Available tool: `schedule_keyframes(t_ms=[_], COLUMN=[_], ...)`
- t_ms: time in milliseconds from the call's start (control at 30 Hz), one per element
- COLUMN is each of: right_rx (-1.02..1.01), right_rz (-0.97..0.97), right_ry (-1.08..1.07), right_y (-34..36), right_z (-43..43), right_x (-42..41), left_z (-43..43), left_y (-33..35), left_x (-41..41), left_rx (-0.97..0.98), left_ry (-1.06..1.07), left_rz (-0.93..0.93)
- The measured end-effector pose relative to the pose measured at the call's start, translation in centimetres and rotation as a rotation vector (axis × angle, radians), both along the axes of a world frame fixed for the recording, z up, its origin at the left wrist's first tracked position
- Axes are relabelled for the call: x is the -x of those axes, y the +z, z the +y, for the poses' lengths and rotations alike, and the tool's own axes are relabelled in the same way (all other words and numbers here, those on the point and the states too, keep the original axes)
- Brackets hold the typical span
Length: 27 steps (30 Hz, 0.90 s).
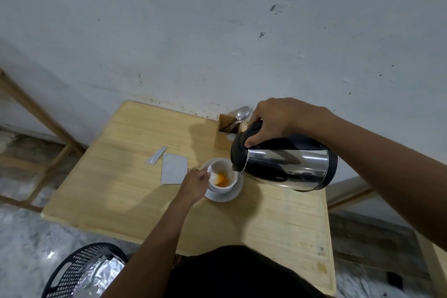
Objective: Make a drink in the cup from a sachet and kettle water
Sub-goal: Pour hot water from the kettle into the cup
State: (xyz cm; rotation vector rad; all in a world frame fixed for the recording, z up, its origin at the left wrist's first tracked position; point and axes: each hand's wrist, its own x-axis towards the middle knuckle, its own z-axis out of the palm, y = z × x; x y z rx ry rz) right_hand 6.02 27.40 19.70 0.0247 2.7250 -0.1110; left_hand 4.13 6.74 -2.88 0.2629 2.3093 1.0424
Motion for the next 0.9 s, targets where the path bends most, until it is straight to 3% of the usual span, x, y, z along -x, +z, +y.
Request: schedule_keyframes(t_ms=[900], right_rx=[-0.108], right_rz=[-0.023], right_ry=[0.1], right_y=[2.0], right_z=[-0.5], right_x=[1.8], left_z=[0.1], left_y=[0.6], left_x=[-0.1], left_rx=[0.055], left_ry=[-0.007], left_rz=[0.013])
